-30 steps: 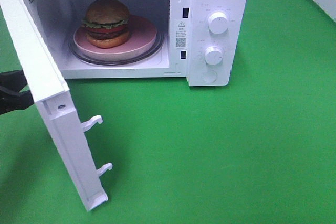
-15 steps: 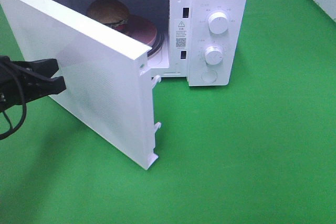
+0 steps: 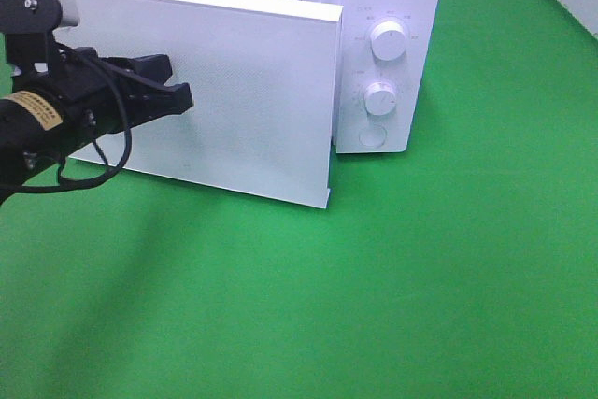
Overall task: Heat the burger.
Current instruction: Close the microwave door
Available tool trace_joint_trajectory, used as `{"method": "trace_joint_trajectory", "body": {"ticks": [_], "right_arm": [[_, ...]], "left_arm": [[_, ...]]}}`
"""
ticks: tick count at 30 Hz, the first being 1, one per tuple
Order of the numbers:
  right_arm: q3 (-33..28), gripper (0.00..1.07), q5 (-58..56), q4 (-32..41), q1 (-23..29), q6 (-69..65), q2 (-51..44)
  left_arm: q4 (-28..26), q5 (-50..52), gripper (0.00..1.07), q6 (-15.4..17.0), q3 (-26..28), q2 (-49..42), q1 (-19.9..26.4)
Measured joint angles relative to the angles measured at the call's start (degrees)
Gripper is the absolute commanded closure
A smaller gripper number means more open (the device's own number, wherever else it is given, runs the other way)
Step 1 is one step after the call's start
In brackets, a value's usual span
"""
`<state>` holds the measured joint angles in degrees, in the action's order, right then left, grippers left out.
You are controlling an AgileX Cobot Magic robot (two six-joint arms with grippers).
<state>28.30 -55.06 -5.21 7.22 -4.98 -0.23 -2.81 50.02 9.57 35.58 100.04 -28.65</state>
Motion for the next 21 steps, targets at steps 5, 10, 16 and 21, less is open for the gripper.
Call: {"method": "trace_joint_trajectory", "body": {"ticks": [5, 10, 16, 21], "right_arm": [[0.0, 0.33, 0.0, 0.0, 0.0, 0.0, 0.0], [0.0, 0.33, 0.0, 0.0, 0.0, 0.0, 0.0], [0.0, 0.33, 0.0, 0.0, 0.0, 0.0, 0.0], [0.0, 0.33, 0.0, 0.0, 0.0, 0.0, 0.0]], "left_arm": [[-0.8, -2.1, 1.07, 0.0, 3.6, 2.3, -1.1], [-1.1, -4.2, 1.07, -1.8, 9.4, 5.4, -3.1], [-2.2, -6.4, 1.07, -4.1, 14.1, 7.8, -4.6], [-2.4, -8.3, 1.07, -4.8, 17.5, 10.1, -5.9]]}}
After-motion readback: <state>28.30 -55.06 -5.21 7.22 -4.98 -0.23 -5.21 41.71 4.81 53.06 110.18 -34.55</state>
